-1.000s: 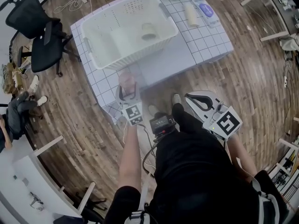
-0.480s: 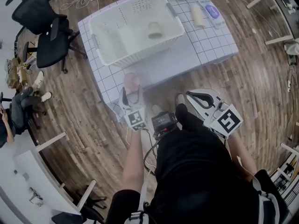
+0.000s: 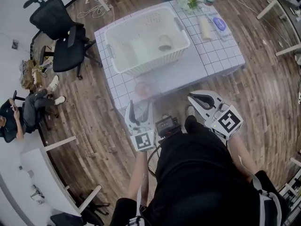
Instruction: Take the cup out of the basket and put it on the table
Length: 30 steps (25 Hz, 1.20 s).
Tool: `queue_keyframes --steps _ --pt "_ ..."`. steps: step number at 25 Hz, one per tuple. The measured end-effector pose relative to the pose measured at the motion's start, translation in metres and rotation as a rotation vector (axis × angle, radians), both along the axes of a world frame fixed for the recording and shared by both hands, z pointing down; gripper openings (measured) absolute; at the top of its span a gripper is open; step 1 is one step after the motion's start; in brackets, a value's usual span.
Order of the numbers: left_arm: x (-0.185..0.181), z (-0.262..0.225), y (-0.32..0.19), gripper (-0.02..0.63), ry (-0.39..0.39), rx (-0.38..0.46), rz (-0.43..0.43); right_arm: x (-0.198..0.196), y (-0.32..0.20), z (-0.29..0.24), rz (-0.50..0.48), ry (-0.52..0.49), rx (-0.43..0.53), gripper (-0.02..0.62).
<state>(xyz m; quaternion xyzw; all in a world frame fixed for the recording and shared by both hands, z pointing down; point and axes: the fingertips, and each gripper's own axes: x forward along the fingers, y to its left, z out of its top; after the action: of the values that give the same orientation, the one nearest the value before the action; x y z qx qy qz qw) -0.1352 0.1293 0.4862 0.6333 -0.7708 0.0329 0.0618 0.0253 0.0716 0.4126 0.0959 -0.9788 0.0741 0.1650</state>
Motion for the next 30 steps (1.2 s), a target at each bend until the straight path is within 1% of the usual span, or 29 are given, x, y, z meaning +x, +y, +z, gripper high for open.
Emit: queue_keyframes --steps 2,5,7,8,9,10,11,12,19,26,30 --pt "0.004 -0.026 0.003 0.305 -0.019 0.018 0.001 -0.003 -0.001 -0.003 -0.012 -0.022 -0.004 0.015" --pt "0.002 -0.048 0.011 0.304 -0.087 0.000 0.003 -0.006 -0.002 -0.004 -0.031 -0.046 -0.007 0.015" --pt "0.001 -0.057 0.015 0.304 -0.090 0.007 -0.003 -0.007 -0.003 -0.005 -0.045 -0.053 -0.005 0.015" --pt "0.001 -0.060 0.017 0.271 -0.089 0.014 -0.007 -0.007 -0.003 -0.005 -0.051 -0.055 -0.006 0.015" --pt "0.001 -0.062 0.020 0.218 -0.088 0.018 -0.011 -0.008 -0.002 -0.004 -0.056 -0.055 -0.006 0.015" --pt "0.000 -0.064 0.022 0.146 -0.084 0.022 -0.015 -0.008 -0.002 -0.004 -0.060 -0.056 -0.007 0.015" --pt "0.000 -0.066 0.024 0.055 -0.077 0.028 -0.016 -0.007 -0.003 -0.004 -0.065 -0.057 -0.007 0.015" --pt "0.001 -0.068 0.024 0.008 -0.071 0.034 -0.015 -0.007 -0.003 -0.003 -0.068 -0.056 -0.008 0.015" --pt "0.003 -0.067 0.021 0.009 -0.076 0.027 -0.035 -0.003 -0.005 -0.003 -0.081 -0.055 -0.008 0.015" --pt "0.003 -0.068 0.018 0.008 -0.082 0.017 -0.032 -0.002 -0.009 -0.004 -0.079 -0.049 -0.006 0.015" --pt "0.005 -0.062 0.017 0.008 -0.100 -0.014 -0.021 0.000 -0.008 -0.002 -0.077 -0.043 -0.010 0.015"
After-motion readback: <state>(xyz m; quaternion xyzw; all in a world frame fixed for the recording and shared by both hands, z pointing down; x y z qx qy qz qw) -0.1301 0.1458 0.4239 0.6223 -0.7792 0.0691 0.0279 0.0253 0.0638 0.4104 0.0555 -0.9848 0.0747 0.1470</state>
